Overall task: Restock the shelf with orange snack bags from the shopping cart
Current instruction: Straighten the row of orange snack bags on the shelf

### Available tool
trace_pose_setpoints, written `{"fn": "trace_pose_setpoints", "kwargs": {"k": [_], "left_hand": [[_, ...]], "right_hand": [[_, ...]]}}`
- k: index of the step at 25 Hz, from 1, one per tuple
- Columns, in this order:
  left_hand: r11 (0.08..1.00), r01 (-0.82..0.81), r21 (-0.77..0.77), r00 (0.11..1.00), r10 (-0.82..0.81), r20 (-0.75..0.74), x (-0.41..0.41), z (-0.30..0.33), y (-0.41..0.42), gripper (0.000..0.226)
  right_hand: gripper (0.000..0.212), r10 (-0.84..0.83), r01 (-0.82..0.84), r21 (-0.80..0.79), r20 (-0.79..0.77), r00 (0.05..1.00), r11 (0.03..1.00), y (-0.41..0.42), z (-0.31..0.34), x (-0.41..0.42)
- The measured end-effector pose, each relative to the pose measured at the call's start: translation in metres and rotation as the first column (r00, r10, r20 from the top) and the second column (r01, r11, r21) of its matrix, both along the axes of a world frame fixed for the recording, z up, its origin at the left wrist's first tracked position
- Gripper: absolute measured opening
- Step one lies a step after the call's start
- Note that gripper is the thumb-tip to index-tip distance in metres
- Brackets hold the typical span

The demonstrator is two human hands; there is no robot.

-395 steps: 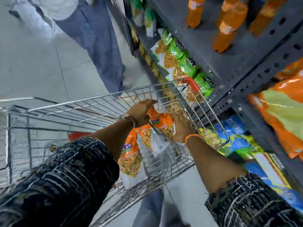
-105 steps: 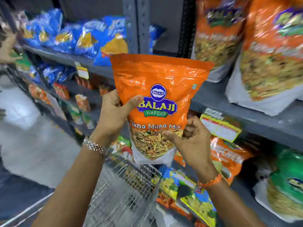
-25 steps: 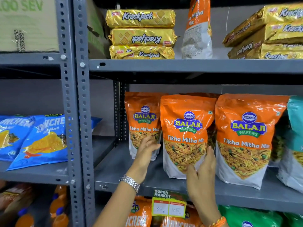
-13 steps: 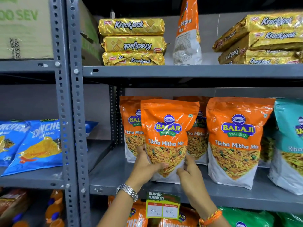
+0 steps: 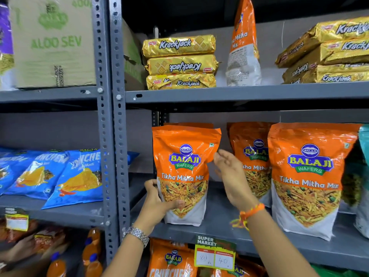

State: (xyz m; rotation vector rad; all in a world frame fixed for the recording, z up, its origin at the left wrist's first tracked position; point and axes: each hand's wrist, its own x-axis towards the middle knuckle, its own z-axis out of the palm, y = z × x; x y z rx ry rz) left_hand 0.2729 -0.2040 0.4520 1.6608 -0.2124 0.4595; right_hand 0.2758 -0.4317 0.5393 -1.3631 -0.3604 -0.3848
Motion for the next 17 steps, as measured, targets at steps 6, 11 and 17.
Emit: {"fn": "trace_pose_setpoints", "kwargs": {"k": [6, 11, 17], "left_hand": [[1.000, 0.006, 0.025, 0.999, -0.004, -0.052, 0.002, 0.003, 0.003, 0.084], [1.000, 0.002, 0.009, 0.997, -0.002, -0.076, 0.002, 0.006, 0.001, 0.085], [1.000, -0.021, 0.014, 0.997, 0.022, -0.078, 0.004, 0.002, 0.001, 0.088]], "right_hand": [[0.012, -0.142, 0.142, 0.096, -0.006, 0.990, 0.985, 0.013, 0.041, 0.025], [0.013, -0.178, 0.181, 0.076, -0.042, 0.983, 0.981, 0.015, 0.048, 0.034], [0.015, -0.149, 0.151, 0.050, -0.047, 0.988, 0.987, 0.009, 0.045, 0.037]]}}
